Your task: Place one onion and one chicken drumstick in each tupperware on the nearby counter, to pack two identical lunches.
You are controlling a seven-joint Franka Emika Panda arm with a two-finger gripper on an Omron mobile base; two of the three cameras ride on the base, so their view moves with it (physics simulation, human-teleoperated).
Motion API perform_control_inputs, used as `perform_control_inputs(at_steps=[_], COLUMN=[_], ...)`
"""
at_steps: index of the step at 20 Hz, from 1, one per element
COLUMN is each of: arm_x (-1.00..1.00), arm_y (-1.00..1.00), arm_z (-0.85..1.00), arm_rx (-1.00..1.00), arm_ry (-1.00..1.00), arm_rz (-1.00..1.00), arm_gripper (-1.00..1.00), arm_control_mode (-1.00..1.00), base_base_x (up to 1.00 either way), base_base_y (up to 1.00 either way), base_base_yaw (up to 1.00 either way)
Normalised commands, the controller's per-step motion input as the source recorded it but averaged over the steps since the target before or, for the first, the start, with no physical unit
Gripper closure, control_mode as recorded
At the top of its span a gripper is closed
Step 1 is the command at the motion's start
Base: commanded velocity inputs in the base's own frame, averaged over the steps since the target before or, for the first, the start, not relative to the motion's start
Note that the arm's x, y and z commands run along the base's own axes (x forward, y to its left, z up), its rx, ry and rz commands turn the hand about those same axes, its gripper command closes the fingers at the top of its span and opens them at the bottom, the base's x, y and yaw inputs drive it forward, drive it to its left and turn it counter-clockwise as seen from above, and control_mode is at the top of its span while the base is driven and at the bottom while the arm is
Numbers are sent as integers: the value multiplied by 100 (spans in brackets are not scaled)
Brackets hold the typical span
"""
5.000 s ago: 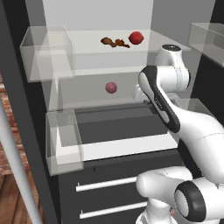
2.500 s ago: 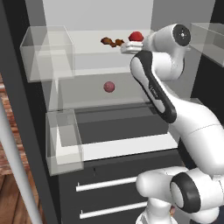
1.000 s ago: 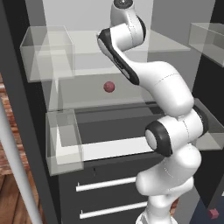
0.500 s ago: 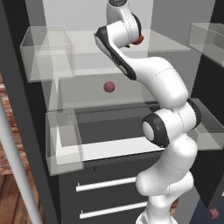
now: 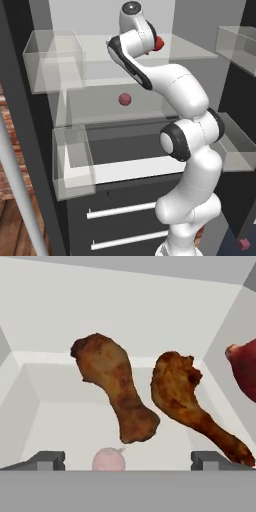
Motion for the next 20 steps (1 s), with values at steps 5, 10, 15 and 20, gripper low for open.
perform_control_inputs(at_steps=[5,10,15,20], arm_x=[44,47,44,13], arm_y=[0,0,0,0], arm_z=[-8,-8,-12,-26], arm_rx=[0,0,0,0], arm_ry=[0,0,0,1], arm_rz=[0,0,0,0], arm_gripper=[-100,-100,-100,-100], arm_control_mode=[-100,-100,-100,-100], base_base_x=[0,0,0,0], base_base_y=[0,0,0,0], base_base_yaw=[0,0,0,0])
